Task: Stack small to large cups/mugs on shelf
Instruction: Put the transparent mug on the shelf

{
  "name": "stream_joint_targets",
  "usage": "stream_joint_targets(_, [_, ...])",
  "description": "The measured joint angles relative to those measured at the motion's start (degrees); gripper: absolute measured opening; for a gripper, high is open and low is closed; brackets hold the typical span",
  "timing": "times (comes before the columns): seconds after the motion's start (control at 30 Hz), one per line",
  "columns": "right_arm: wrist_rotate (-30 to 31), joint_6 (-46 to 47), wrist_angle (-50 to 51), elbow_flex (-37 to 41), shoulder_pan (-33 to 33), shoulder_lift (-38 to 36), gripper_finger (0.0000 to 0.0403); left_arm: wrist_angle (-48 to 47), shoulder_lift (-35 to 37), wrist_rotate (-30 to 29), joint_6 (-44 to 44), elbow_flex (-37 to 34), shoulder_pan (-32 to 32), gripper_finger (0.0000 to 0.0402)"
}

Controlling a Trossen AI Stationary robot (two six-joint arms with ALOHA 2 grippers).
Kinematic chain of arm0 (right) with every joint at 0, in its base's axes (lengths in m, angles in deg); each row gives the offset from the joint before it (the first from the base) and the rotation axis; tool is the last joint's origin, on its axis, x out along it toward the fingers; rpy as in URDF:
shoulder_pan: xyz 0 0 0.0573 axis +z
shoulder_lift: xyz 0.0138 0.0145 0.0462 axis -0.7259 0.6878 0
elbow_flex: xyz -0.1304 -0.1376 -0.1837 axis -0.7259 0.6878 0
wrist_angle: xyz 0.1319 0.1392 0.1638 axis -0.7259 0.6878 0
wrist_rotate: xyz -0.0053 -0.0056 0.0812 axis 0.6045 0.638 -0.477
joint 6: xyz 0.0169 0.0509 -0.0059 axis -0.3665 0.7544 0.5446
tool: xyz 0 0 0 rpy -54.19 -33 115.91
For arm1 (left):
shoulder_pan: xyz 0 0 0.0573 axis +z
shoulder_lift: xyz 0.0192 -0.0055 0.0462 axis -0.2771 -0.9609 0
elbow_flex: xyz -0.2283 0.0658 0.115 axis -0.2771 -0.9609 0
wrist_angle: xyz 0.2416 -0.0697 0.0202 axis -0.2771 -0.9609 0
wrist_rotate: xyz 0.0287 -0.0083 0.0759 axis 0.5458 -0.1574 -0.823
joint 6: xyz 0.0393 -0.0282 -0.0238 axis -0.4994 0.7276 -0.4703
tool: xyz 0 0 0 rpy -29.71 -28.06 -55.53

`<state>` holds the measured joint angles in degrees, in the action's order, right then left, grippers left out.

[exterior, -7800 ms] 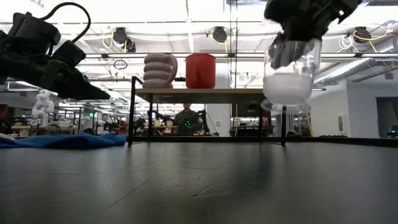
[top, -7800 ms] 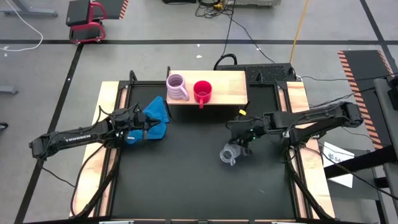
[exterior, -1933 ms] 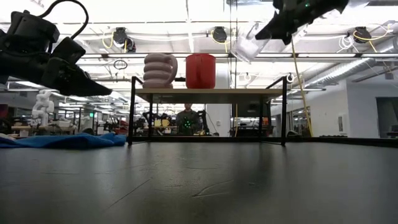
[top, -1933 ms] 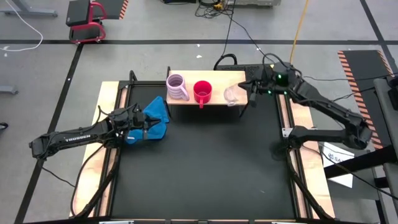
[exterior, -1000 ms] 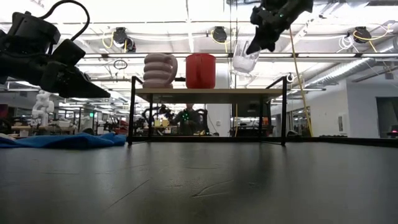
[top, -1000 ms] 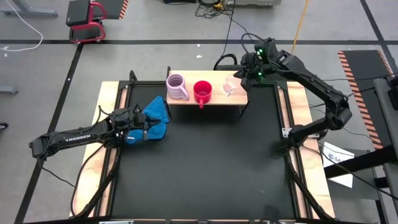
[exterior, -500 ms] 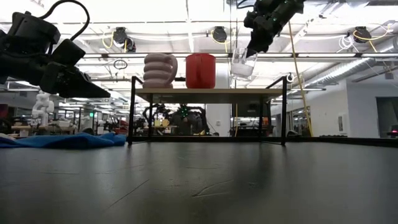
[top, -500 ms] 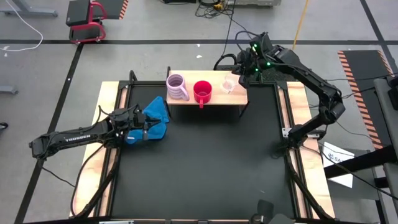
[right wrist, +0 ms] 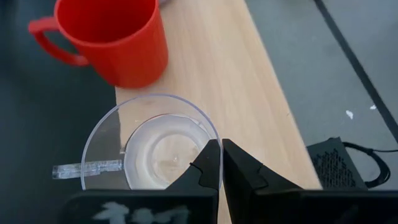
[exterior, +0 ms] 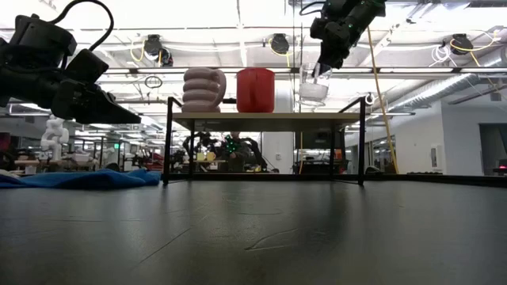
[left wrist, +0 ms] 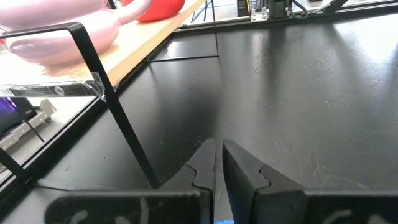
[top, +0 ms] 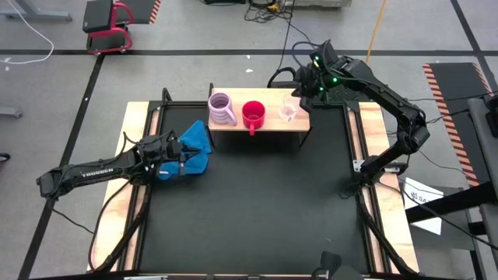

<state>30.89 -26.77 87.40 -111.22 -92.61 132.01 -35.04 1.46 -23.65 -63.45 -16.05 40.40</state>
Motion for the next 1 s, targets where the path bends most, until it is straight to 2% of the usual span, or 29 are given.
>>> stream_joint_targets(0.4, [0.0,-1.9,3.5,0.0,0.9,0.1,0.0000,0.0,0.0,0.0,0.4,0.0,0.0,0.0031])
stream_joint_targets(1.0, [0.0,-3.8,3.0,0.1,4.2,0.4,0.0000,-0.1,0.0,0.0,0.6,0.0,0.0,0.0031])
